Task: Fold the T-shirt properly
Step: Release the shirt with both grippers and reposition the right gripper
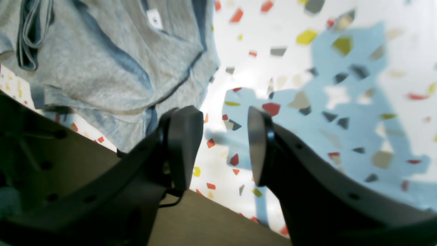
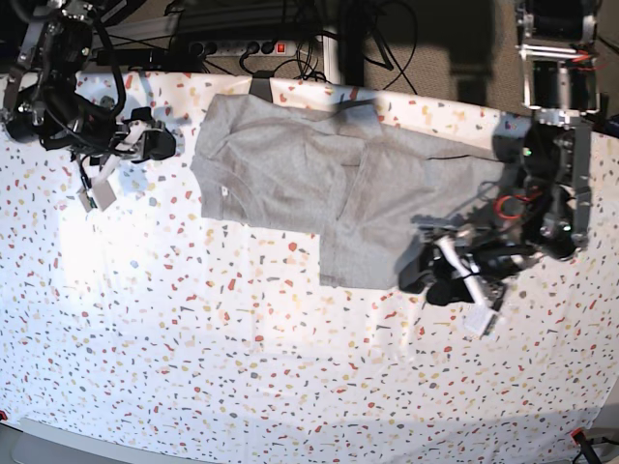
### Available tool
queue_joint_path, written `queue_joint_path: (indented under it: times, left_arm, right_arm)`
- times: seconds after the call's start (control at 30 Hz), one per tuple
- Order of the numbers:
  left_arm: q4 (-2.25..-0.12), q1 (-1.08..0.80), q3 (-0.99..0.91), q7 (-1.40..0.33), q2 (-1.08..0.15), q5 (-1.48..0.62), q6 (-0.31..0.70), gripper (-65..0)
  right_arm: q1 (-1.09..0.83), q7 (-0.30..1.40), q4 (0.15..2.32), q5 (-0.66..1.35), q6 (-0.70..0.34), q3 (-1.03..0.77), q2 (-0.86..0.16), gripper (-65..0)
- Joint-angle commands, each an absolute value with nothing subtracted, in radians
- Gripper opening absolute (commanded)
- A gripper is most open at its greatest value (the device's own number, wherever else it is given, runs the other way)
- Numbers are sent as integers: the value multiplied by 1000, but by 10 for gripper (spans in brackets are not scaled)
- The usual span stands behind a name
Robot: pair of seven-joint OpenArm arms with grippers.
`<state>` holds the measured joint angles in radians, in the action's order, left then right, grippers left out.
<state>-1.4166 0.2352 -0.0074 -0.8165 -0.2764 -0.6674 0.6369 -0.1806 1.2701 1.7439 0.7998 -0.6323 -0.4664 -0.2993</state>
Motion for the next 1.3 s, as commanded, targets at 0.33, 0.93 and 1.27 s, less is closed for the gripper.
queue_joint_path:
  times: [0.33, 0.93, 1.27]
  left_arm:
    - [-1435, 130, -33, -626, -549, -683, 589, -324]
    - [-1435, 94, -33, -607, -622, -686, 587, -324]
    - [-1435, 94, -33, -604, -622, -685, 587, -324]
  right_arm:
    - [-166, 1120, 1639, 723, -658, -456, -242, -389]
    - [-144, 1074, 1618, 527, -680, -291, -14, -389]
    - [-144, 1043, 1620, 526, -681, -281, 33, -650]
